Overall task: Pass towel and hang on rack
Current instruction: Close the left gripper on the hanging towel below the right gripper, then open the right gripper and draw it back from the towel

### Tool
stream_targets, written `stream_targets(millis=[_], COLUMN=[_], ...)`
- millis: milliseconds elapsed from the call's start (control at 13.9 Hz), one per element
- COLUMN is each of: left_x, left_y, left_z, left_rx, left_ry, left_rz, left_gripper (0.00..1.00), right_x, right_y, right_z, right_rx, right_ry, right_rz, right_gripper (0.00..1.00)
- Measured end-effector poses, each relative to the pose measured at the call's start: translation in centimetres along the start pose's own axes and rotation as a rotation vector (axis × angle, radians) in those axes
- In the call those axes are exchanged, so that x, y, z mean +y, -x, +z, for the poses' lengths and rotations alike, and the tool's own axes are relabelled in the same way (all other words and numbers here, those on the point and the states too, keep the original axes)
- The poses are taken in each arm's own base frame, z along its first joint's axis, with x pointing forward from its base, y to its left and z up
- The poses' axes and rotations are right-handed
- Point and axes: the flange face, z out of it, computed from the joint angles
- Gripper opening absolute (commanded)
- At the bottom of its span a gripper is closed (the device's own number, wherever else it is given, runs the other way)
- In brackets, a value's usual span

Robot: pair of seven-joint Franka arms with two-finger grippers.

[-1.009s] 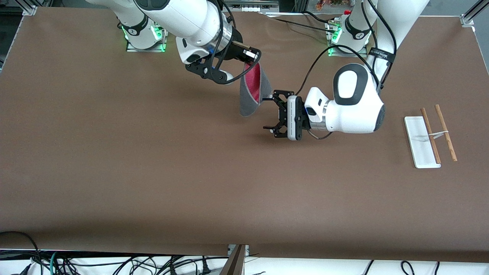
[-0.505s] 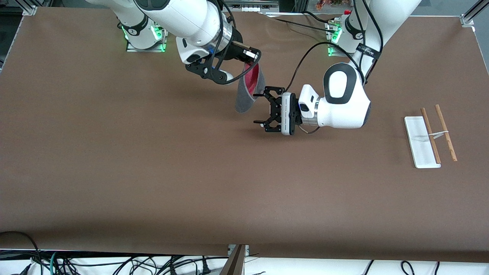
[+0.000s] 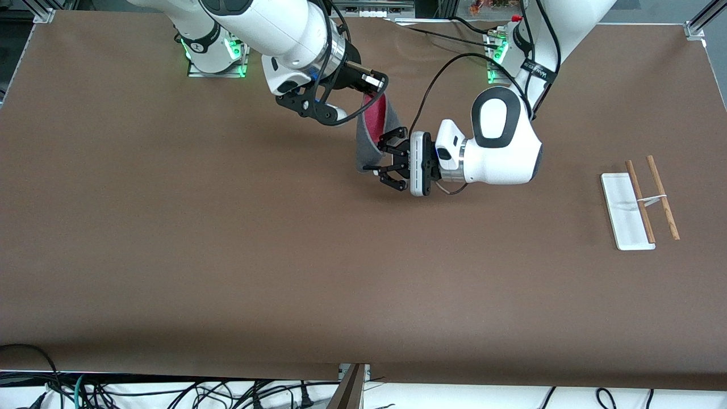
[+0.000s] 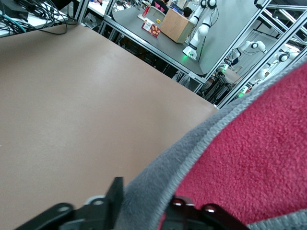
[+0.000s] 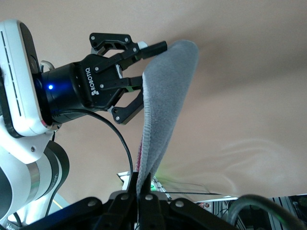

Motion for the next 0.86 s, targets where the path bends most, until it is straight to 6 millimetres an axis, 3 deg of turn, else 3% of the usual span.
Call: stream_targets(millis=[505, 577, 721, 793, 865], left_x=[-0.25, -0.28, -0.34, -0.37, -0.39], left_y=[0.35, 0.36, 0.39, 0.4, 0.42], left_z=[-0.27, -0.33, -0.43, -0.47, -0.5], left_rx=[0.0, 0.0, 0.001, 0.001, 0.001], left_ry=[-0.006, -0.007, -0.008, -0.009, -0.009], left_rz=[0.027, 0.026, 0.026, 0.025, 0.025], left_gripper=[0.0, 0.0, 0.0, 0.0, 0.0], right_x=[0.0, 0.0, 0.03, 0.05, 0.09], right_y=[-0.01, -0.02, -0.1, -0.19, -0.32], right_z=[0.0, 0.0, -0.05, -0.1, -0.18], right_rx=[0.0, 0.0, 0.001, 0.002, 0.003], right_ry=[0.0, 0.0, -0.001, -0.001, -0.002], right_rz=[0.0, 0.0, 0.002, 0.004, 0.006], right_gripper=[0.0, 0.15, 0.83, 1.0, 1.0])
